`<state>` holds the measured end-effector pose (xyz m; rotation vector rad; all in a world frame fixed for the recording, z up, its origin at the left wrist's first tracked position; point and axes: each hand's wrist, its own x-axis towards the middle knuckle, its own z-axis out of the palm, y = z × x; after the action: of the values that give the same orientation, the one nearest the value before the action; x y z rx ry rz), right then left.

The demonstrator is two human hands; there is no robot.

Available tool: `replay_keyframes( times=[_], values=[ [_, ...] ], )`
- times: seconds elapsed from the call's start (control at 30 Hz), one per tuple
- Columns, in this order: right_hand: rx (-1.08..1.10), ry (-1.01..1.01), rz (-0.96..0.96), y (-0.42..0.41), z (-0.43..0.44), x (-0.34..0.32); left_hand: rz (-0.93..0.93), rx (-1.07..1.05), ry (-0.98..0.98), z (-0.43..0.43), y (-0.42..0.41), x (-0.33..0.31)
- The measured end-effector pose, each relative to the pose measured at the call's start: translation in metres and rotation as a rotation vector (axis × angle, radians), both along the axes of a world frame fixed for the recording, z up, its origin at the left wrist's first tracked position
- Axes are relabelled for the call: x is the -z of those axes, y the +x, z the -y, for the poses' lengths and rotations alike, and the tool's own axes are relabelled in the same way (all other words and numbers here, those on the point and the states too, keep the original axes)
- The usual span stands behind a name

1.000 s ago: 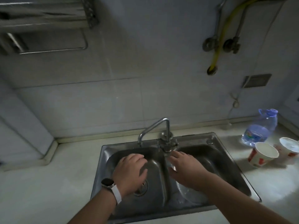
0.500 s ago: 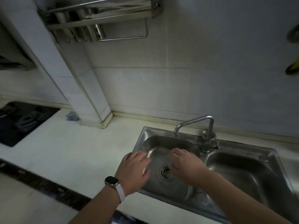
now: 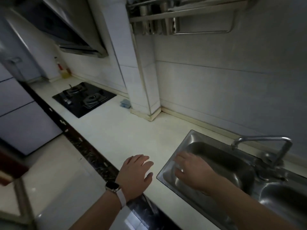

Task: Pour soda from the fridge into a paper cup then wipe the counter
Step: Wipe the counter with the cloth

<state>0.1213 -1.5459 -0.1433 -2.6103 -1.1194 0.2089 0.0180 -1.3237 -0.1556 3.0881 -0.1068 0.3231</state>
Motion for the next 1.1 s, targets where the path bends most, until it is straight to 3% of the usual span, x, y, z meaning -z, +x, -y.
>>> replay_keyframes(
  times=[0.63, 0.87, 1.1],
  values=[
    [-0.178, -0.095, 0.115, -0.010, -0.330, -0.017, 0.038, -0.192, -0.016, -0.322, -0.032, 0.001],
    [-0.245, -0.076, 0.146, -0.007, -0.404, -0.025, 0.114, -0.265, 0.005, -0.395, -0.049, -0.021],
    [-0.265, -0.062, 0.121, 0.012, -0.458, -0.020, 0.074, -0.302, -0.007, -0.434, -0.043, -0.018]
  ],
)
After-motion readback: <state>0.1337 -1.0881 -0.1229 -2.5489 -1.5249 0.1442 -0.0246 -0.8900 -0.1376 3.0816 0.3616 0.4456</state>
